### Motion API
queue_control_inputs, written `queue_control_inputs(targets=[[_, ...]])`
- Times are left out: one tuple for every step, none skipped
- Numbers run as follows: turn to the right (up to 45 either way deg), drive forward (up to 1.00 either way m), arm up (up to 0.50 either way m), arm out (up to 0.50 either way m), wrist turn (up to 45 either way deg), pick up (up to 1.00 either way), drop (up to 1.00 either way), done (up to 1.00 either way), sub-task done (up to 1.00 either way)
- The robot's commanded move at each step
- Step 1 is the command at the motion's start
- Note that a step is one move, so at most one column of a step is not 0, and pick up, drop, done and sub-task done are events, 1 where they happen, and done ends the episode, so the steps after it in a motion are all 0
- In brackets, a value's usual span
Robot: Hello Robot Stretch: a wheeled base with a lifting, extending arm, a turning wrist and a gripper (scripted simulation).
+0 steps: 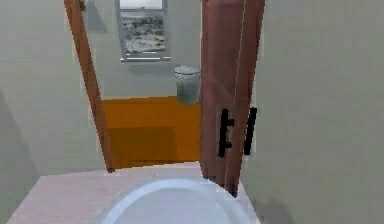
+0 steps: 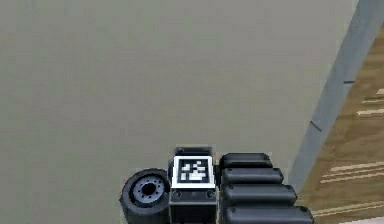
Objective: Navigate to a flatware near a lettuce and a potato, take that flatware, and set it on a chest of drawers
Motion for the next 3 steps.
queue_control_inputs(targets=[[-18.0,0.00,0.00,0.00,0.0,0.00,0.00,0.00,0.00],[0.0,1.00,0.00,0.00,0.0,0.00,0.00,0.00,0.00],[0.0,0.80,0.00,0.00,0.0,0.00,0.00,0.00,0.00]])
